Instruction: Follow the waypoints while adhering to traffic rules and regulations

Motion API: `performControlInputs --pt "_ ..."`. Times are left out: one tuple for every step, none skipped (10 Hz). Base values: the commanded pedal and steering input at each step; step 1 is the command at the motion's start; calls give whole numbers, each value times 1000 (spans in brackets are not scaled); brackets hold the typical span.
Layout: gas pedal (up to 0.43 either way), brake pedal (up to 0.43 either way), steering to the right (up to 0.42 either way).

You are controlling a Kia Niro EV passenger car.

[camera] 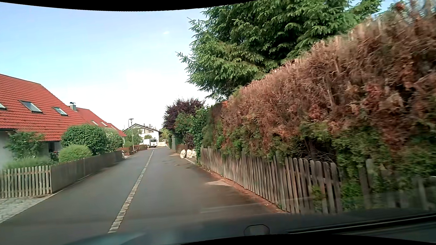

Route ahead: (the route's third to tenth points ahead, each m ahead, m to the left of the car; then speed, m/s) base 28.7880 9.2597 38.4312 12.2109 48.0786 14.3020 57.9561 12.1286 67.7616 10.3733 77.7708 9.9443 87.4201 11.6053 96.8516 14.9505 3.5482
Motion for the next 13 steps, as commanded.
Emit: performControlInputs --pt "59 0 -161" --pt "59 0 -172" --pt "59 0 -178" --pt "59 0 -176" --pt "59 0 -172" --pt "59 0 -170" --pt "59 0 -169" --pt "59 0 -171" --pt "59 0 -179" --pt "59 0 -185" --pt "47 0 -185" --pt "47 0 -185" --pt "47 0 -185"
